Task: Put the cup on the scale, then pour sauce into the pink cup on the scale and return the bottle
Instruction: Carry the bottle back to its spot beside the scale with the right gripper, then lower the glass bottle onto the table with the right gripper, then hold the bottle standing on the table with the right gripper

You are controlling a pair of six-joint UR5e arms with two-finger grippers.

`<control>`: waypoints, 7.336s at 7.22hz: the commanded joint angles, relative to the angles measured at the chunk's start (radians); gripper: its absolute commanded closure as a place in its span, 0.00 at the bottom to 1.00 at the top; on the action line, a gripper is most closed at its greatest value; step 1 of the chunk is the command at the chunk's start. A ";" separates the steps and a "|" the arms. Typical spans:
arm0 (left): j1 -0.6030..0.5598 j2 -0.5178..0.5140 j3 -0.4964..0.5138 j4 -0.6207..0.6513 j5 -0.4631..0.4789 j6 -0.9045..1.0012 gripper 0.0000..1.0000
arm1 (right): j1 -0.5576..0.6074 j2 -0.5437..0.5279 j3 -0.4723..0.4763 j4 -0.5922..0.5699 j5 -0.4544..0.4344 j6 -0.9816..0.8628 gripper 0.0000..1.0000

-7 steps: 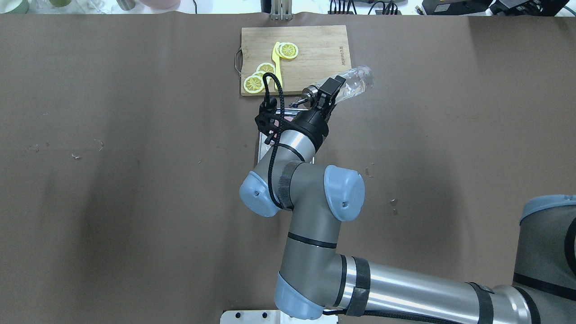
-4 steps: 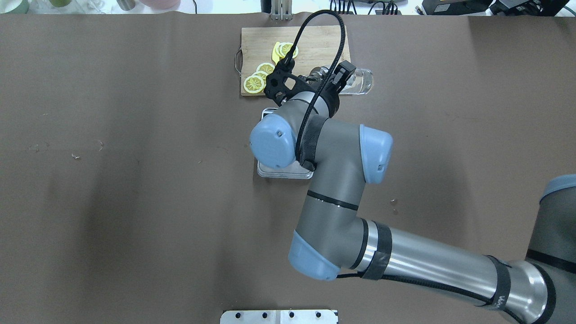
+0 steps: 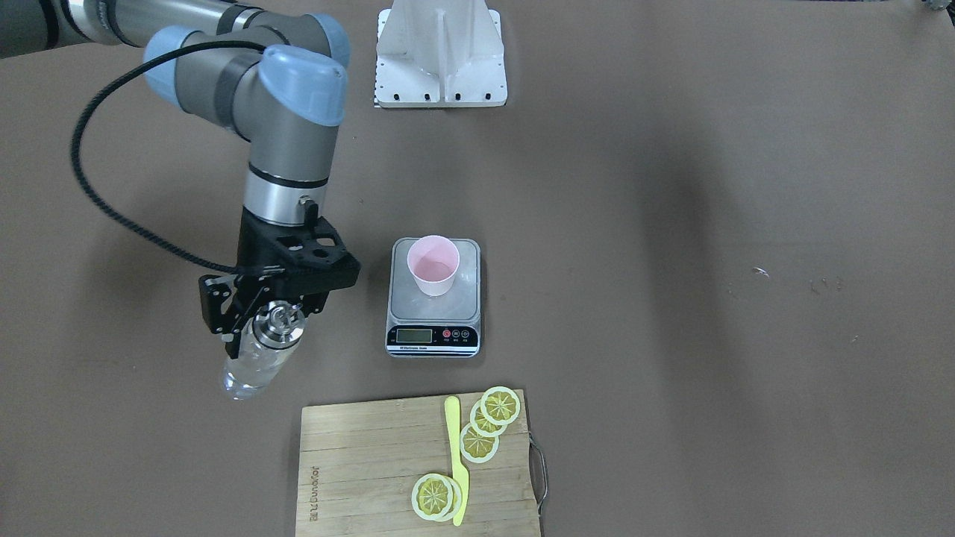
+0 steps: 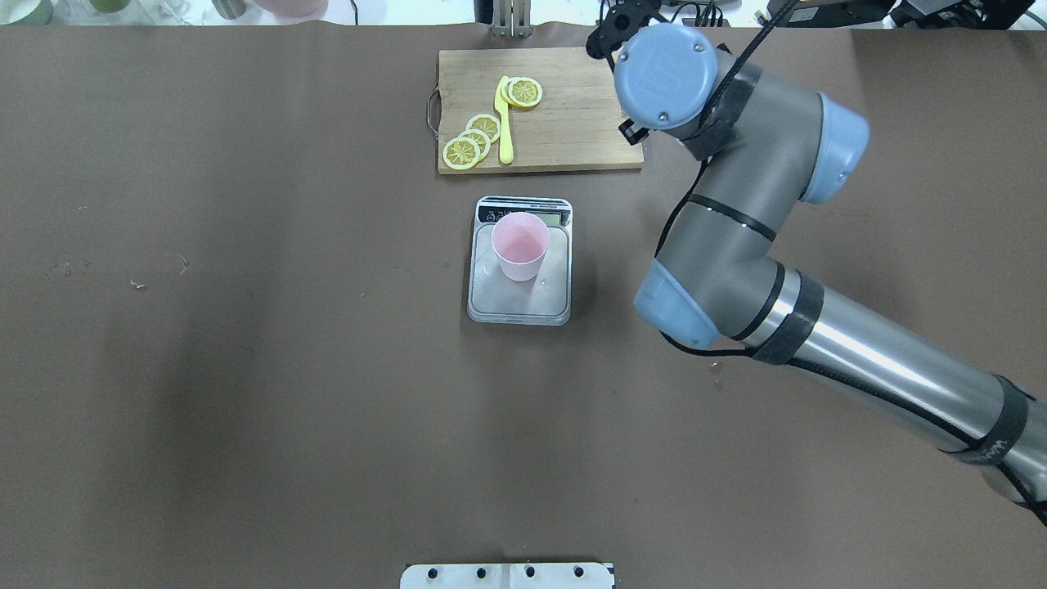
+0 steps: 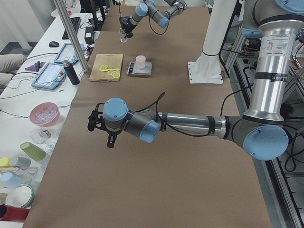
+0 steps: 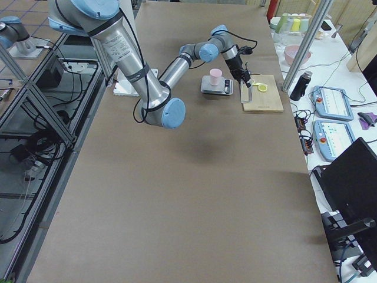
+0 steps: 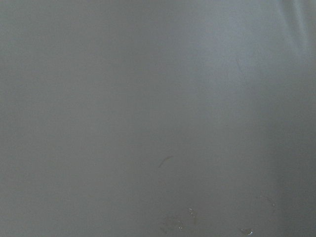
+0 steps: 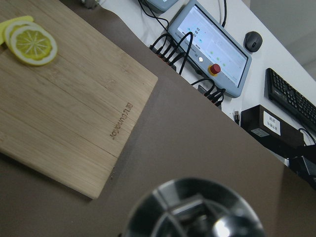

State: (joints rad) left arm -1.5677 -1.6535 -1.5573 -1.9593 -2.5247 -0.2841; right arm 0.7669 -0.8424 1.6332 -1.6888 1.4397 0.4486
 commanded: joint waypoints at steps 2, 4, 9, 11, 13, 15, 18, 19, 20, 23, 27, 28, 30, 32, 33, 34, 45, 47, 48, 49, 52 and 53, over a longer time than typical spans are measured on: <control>-0.003 -0.002 0.003 0.007 0.009 0.060 0.03 | 0.193 -0.053 -0.031 0.012 0.355 0.002 1.00; -0.003 -0.003 0.000 0.003 0.009 0.060 0.03 | 0.251 -0.098 -0.102 0.091 0.508 0.004 1.00; -0.018 -0.020 -0.027 0.007 0.009 0.057 0.03 | 0.308 -0.266 -0.144 0.320 0.617 0.012 1.00; -0.018 -0.015 -0.037 0.007 0.010 0.054 0.03 | 0.308 -0.345 -0.133 0.472 0.625 0.038 1.00; -0.017 -0.015 -0.038 0.007 0.009 0.053 0.03 | 0.310 -0.406 -0.084 0.511 0.627 0.048 1.00; -0.017 -0.014 -0.038 0.007 0.009 0.052 0.03 | 0.310 -0.447 -0.052 0.514 0.614 0.055 1.00; -0.018 -0.008 -0.044 0.005 0.009 0.052 0.03 | 0.307 -0.527 -0.003 0.518 0.547 0.061 1.00; -0.018 -0.006 -0.049 0.005 0.009 0.049 0.03 | 0.307 -0.534 0.004 0.518 0.544 0.065 1.00; -0.018 -0.006 -0.053 0.007 0.009 0.046 0.03 | 0.302 -0.537 0.002 0.518 0.541 0.065 1.00; -0.018 -0.006 -0.053 0.007 0.009 0.046 0.03 | 0.270 -0.528 -0.009 0.518 0.507 0.067 1.00; -0.018 -0.006 -0.053 0.005 0.009 0.046 0.03 | 0.238 -0.521 -0.016 0.527 0.479 0.068 1.00; -0.018 -0.006 -0.053 0.007 0.009 0.046 0.03 | 0.232 -0.521 -0.047 0.584 0.470 0.074 1.00; -0.018 -0.006 -0.053 0.005 0.009 0.045 0.03 | 0.229 -0.520 -0.075 0.630 0.472 0.076 1.00; -0.018 -0.006 -0.055 0.005 0.009 0.045 0.03 | 0.229 -0.518 -0.067 0.632 0.481 0.078 1.00; -0.018 -0.006 -0.053 0.005 0.009 0.045 0.03 | 0.229 -0.518 -0.067 0.632 0.487 0.075 1.00; -0.018 -0.006 -0.055 0.005 0.009 0.045 0.03 | 0.229 -0.520 -0.058 0.632 0.488 0.075 1.00; -0.018 -0.006 -0.064 0.007 0.010 0.043 0.03 | 0.233 -0.527 -0.033 0.632 0.522 0.076 1.00; -0.018 -0.006 -0.064 0.007 0.009 0.043 0.03 | 0.233 -0.529 -0.027 0.632 0.522 0.076 0.97; -0.018 -0.006 -0.064 0.007 0.010 0.043 0.03 | 0.233 -0.530 -0.024 0.632 0.522 0.076 0.95; -0.018 -0.006 -0.066 0.007 0.011 0.043 0.03 | 0.233 -0.532 -0.021 0.632 0.524 0.076 0.92; -0.018 -0.006 -0.066 0.007 0.011 0.043 0.03 | 0.233 -0.532 -0.021 0.632 0.522 0.075 0.78; -0.018 -0.006 -0.066 0.007 0.011 0.043 0.03 | 0.233 -0.532 -0.021 0.632 0.522 0.076 0.74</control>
State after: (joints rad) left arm -1.5861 -1.6598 -1.6229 -1.9528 -2.5142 -0.2412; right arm 1.0001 -1.3744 1.6121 -1.0569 1.9620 0.5235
